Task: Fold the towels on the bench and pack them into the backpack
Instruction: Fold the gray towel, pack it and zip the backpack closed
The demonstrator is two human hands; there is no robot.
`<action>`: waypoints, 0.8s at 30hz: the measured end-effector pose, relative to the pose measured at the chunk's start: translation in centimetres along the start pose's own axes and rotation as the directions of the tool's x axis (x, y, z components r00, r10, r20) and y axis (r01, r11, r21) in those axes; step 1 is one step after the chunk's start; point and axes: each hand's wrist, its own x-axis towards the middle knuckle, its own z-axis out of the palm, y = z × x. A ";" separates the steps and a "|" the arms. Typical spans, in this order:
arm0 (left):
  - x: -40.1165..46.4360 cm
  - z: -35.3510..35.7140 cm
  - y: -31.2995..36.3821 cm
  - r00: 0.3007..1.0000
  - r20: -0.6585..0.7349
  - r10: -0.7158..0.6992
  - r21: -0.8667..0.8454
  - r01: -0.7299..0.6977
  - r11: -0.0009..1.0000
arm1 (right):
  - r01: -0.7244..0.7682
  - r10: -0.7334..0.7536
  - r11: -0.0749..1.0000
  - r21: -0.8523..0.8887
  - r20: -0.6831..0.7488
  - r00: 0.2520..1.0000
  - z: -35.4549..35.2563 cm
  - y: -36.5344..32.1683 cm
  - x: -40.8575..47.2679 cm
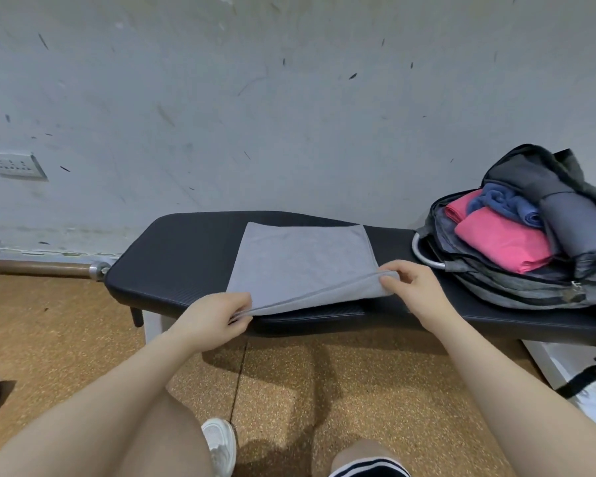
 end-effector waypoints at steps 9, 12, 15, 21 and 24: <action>4.9 -4.0 -0.1 0.950 -0.108 -0.292 -0.531 0.193 0.825 | -0.112 0.133 0.982 0.154 -0.128 0.983 -0.7 -0.3 3.4; 7.6 -2.7 -0.8 0.858 -0.128 -0.497 -0.706 0.274 0.654 | -0.171 0.189 0.979 0.106 -0.188 0.964 -0.2 1.1 5.7; 10.2 -1.8 -1.0 0.829 -0.061 -0.556 -0.798 0.294 0.526 | -0.205 0.204 0.979 0.017 -0.205 0.957 0.3 1.7 8.0; 15.6 -0.4 -3.0 0.834 -0.056 -0.549 -0.657 0.384 0.649 | -0.302 0.264 0.930 -0.208 -0.194 0.945 2.2 2.5 13.0; 16.8 0.8 -4.3 0.829 -0.035 -0.557 -0.451 0.484 0.750 | -0.367 0.316 0.864 -0.345 -0.196 0.928 2.8 3.5 14.0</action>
